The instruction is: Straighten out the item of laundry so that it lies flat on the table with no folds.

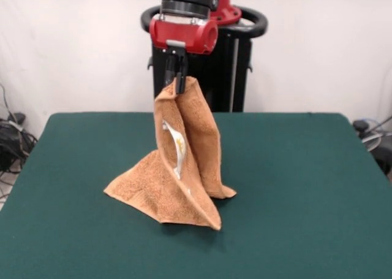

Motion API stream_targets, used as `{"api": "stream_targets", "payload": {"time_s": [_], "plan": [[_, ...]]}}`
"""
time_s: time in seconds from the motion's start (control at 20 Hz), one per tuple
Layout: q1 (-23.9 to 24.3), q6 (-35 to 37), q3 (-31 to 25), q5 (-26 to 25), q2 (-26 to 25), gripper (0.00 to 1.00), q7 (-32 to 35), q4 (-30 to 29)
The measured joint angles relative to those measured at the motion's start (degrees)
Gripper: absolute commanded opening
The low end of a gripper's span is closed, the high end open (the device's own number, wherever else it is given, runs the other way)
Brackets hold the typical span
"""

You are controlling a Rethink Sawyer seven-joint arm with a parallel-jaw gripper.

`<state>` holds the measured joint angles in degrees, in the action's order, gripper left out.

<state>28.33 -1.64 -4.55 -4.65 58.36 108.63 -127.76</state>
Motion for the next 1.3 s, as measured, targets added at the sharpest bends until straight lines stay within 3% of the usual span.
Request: {"api": "stream_targets", "payload": {"time_s": [1.3], "plan": [[8.2,0.0,-0.1,-8.5,2.1,0.00,0.0,-6.7]]}}
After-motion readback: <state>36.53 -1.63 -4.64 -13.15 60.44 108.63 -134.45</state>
